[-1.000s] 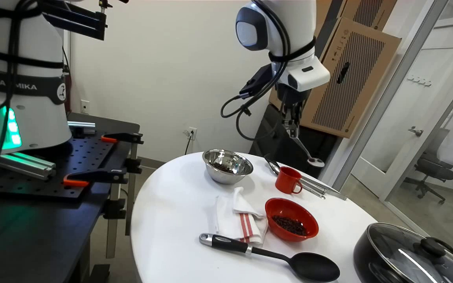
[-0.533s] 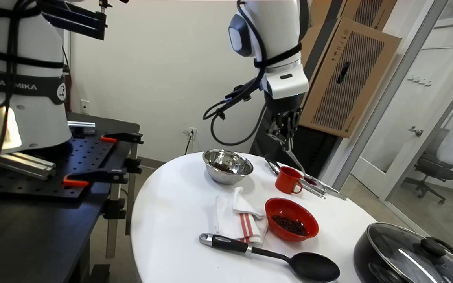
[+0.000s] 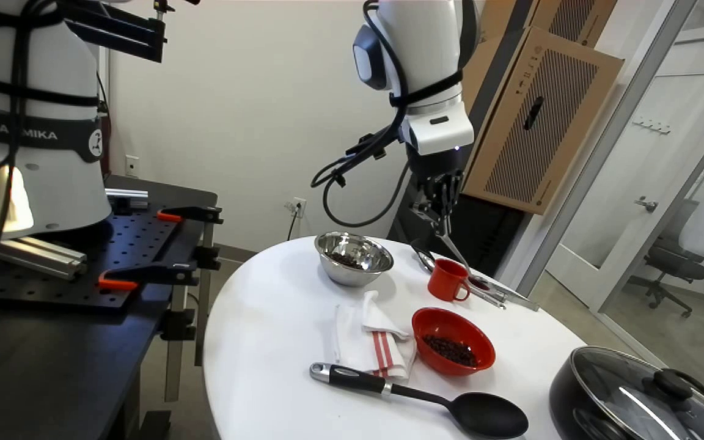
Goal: Take the spoon out of the spoon out of the red cup and put it next to the black spoon
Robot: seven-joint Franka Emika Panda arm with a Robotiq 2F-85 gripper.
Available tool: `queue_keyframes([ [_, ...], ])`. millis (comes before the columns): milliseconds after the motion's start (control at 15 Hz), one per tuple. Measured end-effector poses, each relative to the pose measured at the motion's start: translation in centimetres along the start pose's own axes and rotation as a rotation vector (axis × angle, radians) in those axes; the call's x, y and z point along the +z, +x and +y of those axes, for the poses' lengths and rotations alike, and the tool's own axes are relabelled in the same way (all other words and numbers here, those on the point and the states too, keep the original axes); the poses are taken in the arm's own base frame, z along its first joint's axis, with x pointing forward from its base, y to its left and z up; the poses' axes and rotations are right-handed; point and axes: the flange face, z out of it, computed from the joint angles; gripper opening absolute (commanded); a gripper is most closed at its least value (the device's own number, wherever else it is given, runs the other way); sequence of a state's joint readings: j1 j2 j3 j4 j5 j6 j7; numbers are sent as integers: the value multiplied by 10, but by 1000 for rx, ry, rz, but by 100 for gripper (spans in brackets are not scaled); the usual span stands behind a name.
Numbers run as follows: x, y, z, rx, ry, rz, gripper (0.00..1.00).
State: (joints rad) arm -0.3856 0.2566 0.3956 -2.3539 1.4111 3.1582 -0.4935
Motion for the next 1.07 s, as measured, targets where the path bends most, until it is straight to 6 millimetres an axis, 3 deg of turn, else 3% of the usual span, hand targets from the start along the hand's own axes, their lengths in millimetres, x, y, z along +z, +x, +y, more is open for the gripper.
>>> queue_keyframes([
  [267, 0, 1, 9, 60, -6, 3, 1],
  [667, -9, -5, 46, 207, -30, 20, 1],
  [1067, -22, -15, 80, 230, -56, 57, 1],
])
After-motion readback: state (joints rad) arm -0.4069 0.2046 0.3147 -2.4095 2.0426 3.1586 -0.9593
